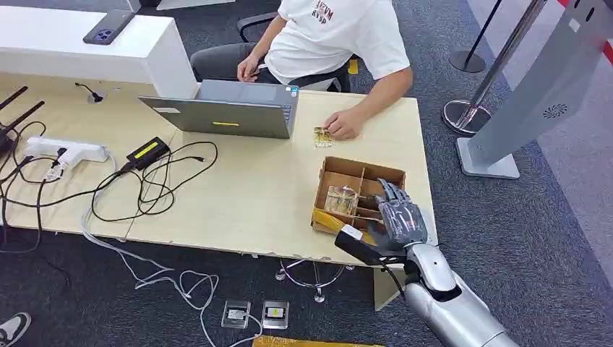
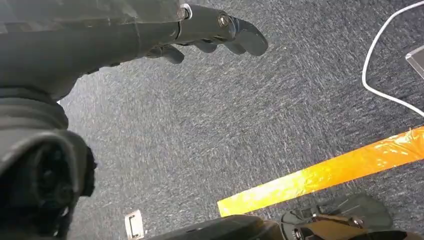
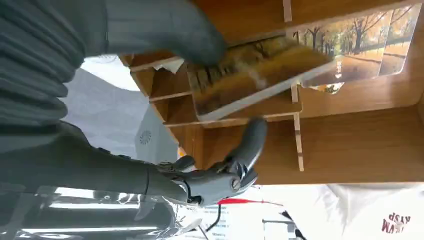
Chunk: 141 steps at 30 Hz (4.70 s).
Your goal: Pass the card to the sensor for recognition and then transmit it.
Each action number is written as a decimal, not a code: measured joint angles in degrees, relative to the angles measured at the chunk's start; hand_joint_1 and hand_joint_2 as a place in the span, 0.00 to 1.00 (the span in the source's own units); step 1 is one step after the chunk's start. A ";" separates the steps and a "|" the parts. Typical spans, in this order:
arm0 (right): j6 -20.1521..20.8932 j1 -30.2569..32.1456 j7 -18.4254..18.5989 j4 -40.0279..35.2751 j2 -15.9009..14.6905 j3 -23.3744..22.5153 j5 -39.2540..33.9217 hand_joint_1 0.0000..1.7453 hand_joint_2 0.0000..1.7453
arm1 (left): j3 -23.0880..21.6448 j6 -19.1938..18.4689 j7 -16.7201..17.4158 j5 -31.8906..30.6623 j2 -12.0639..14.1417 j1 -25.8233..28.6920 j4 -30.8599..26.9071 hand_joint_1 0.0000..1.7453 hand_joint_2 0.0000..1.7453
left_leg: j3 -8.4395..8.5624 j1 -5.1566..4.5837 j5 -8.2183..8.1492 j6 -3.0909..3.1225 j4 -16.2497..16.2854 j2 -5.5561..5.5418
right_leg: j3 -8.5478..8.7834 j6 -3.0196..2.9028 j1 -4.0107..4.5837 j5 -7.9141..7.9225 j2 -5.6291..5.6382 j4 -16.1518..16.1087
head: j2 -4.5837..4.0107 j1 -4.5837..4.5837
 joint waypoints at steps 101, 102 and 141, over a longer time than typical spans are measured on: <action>-17.54 -28.19 10.35 20.77 3.96 3.22 -1.66 0.00 1.00 | -1.68 -1.40 3.91 -7.02 0.57 -2.08 -0.48 0.00 0.00 | -0.02 0.02 0.05 -0.01 0.03 -0.01 | -0.07 -0.03 0.03 0.06 0.00 0.01 | 0.00 0.00; -19.11 -27.49 11.06 19.60 3.03 2.86 -1.13 0.00 1.00 | -1.68 -1.03 3.67 -6.64 0.57 -1.95 -0.48 0.00 0.00 | -0.01 0.02 0.04 -0.01 0.03 -0.01 | -0.05 -0.03 0.03 0.06 -0.01 -0.02 | 0.00 0.00; -24.22 20.42 -12.40 26.26 9.38 -126.40 32.19 0.00 1.00 | 17.62 -0.06 1.05 -12.22 -3.76 1.67 2.34 0.00 0.00 | 0.09 0.34 -0.33 0.00 -0.06 0.47 | 0.05 -0.13 0.36 -0.05 0.37 -0.34 | 0.00 0.00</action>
